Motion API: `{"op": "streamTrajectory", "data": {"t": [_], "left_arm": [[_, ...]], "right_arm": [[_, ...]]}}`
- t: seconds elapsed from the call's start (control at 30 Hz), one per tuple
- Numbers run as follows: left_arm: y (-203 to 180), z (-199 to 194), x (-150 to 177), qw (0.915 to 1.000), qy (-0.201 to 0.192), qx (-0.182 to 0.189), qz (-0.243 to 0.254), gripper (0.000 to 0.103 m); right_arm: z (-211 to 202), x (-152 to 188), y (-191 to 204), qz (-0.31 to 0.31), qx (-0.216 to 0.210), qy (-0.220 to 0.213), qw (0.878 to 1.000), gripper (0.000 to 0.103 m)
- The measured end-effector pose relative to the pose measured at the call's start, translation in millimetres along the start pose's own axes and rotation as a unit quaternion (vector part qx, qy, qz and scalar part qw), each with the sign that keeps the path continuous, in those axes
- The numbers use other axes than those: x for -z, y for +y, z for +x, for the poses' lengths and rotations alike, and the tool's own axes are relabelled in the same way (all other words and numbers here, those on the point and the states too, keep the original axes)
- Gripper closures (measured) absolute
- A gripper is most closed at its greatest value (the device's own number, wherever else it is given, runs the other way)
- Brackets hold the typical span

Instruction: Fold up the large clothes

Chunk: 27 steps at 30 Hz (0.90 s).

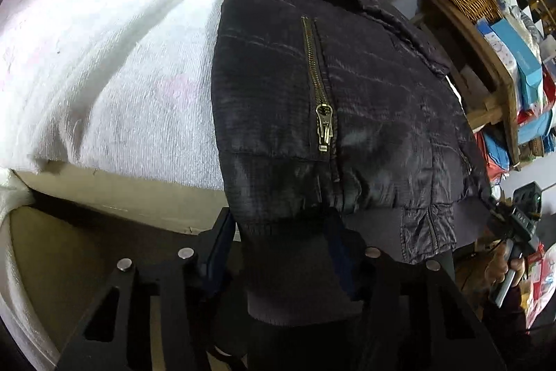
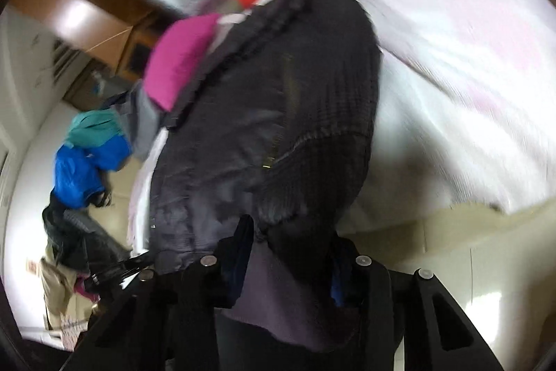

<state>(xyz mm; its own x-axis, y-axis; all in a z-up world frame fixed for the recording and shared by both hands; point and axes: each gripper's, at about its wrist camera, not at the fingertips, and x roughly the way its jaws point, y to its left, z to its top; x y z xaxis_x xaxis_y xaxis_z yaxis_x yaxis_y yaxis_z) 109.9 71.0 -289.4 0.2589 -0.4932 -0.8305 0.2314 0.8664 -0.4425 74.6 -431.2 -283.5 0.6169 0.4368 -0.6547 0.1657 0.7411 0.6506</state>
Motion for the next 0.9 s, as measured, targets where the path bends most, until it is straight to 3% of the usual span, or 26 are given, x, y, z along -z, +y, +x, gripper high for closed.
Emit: {"op": "streamTrajectory", "data": {"t": [0.1, 0.17, 0.27, 0.3, 0.33, 0.37, 0.43, 0.53, 0.6, 0.63, 0.67, 0.73, 0.8, 0.83, 0.9], "left_arm": [[10, 4, 1, 0.9994, 0.012, 0.020, -0.024, 0.047], [15, 15, 3, 0.9978, 0.041, 0.033, -0.041, 0.033], [16, 21, 4, 0.9965, 0.050, 0.043, -0.051, 0.034], [14, 20, 4, 0.9967, 0.046, 0.045, -0.048, 0.038], [11, 17, 2, 0.9970, 0.042, 0.050, -0.042, 0.052], [8, 13, 1, 0.9976, 0.040, 0.046, -0.033, 0.059], [-1, 5, 1, 0.9987, 0.031, 0.037, -0.014, 0.070], [-11, -5, -1, 0.9994, 0.014, 0.033, 0.001, 0.071], [-12, -4, -1, 0.9993, 0.014, 0.033, 0.001, 0.068], [-11, -1, -1, 0.9991, 0.021, 0.036, -0.007, 0.059], [-9, 4, -1, 0.9983, 0.031, 0.047, -0.018, 0.053], [-4, 2, 1, 0.9980, 0.030, 0.047, -0.029, 0.055], [-7, -1, 0, 0.9985, 0.025, 0.040, -0.028, 0.074], [-12, -7, -2, 0.9992, 0.017, 0.033, -0.018, 0.090], [-25, -23, -6, 0.9995, -0.004, 0.031, 0.008, 0.090]], "right_arm": [[18, -3, -13, 0.017, 0.036, 0.029, 0.999, 0.060], [28, -1, -28, 0.044, 0.047, 0.043, 0.997, 0.046], [34, 1, -38, 0.074, 0.025, 0.041, 0.996, 0.046], [33, 1, -36, 0.067, 0.030, 0.041, 0.996, 0.049], [31, 0, -28, 0.047, 0.035, 0.040, 0.997, 0.061], [27, -1, -22, 0.032, 0.032, 0.037, 0.998, 0.074], [13, -5, -1, 0.002, 0.018, 0.017, 1.000, 0.076], [3, -11, 18, -0.016, -0.008, -0.002, 1.000, 0.076], [12, -12, 11, -0.007, 0.010, 0.021, 1.000, 0.073], [21, -11, 5, 0.004, 0.014, 0.038, 0.999, 0.068], [31, -10, -6, 0.023, 0.017, 0.053, 0.998, 0.054], [40, -8, -21, 0.051, 0.019, 0.063, 0.997, 0.048], [38, -6, -18, 0.048, 0.005, 0.050, 0.998, 0.055], [33, -7, -10, 0.032, 0.001, 0.042, 0.999, 0.069], [15, -8, 6, -0.003, -0.003, 0.024, 1.000, 0.075]]}}
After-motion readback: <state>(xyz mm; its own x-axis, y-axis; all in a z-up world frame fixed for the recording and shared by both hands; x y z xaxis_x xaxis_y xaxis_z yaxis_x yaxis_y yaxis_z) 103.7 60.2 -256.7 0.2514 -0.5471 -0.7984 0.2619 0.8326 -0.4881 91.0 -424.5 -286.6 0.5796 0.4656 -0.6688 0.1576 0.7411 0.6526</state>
